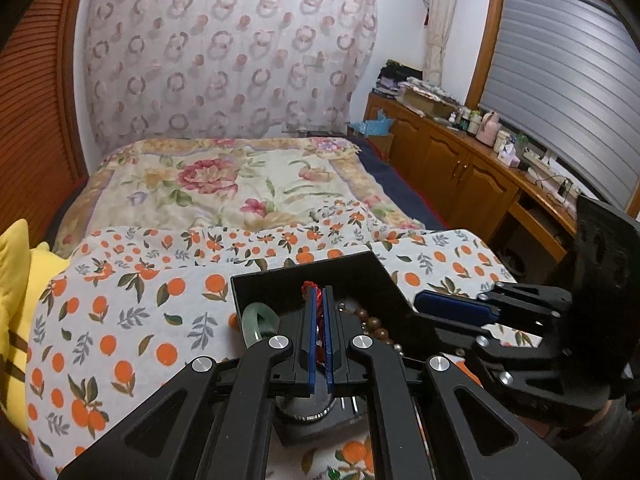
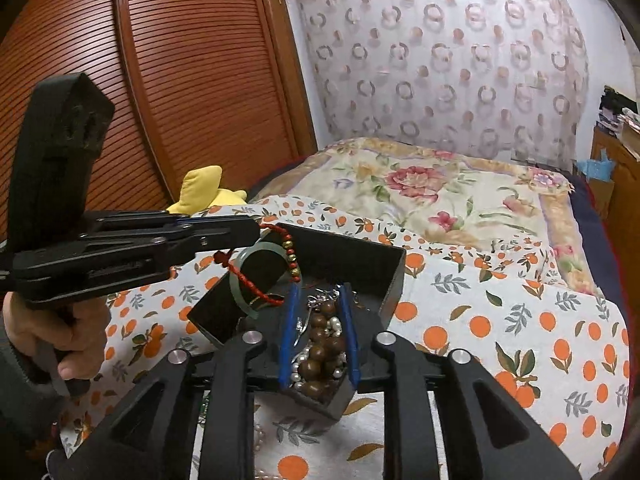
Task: Organize jewelry
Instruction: 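Lower the bead bracelet into the box and open both tools, then move the left tool to the gold ring while the right tool approaches the pearl necklace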
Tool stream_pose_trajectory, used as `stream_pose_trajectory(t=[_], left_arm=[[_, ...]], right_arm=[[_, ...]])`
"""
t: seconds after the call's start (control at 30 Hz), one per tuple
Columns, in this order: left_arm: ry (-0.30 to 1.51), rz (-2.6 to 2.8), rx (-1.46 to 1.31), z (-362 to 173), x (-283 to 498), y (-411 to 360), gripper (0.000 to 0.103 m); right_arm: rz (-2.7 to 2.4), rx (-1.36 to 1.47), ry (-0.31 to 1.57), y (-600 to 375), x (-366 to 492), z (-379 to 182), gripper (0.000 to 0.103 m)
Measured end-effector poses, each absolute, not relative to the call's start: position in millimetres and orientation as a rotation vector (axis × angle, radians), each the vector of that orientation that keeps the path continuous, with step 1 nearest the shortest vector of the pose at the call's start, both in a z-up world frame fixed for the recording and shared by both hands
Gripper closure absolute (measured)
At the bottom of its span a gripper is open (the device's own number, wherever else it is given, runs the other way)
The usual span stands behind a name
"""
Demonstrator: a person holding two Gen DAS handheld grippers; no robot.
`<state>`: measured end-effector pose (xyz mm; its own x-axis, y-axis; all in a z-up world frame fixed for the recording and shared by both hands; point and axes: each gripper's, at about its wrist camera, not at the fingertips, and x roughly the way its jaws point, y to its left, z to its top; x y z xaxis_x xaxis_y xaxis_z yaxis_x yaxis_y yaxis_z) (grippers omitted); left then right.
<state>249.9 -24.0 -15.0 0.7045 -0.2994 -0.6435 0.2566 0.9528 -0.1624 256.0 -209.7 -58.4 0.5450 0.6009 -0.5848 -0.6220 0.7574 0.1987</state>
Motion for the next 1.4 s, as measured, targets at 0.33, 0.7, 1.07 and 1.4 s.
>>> stream_pose_trajectory(t=[0.33, 0.7, 1.07, 1.4], left_arm=[[0.734, -0.304, -0.026, -20, 270, -34, 0.101], [0.719, -0.287, -0.022, -18, 263, -31, 0.081], [0.652, -0.262, -0.012, -7, 206, -15, 0.03], [0.675, -0.249, 0.003, -17, 164, -1, 0.022]], right_arm=[[0.694, -0.039, 0.682, -217, 259, -61, 0.08], [0.667, -0.048, 0.682, -220, 258, -55, 0.08], [0.655, -0.109, 0.643, -226, 228, -31, 0.08], [0.661, -0.139, 0.691, -233, 194, -48, 0.079]])
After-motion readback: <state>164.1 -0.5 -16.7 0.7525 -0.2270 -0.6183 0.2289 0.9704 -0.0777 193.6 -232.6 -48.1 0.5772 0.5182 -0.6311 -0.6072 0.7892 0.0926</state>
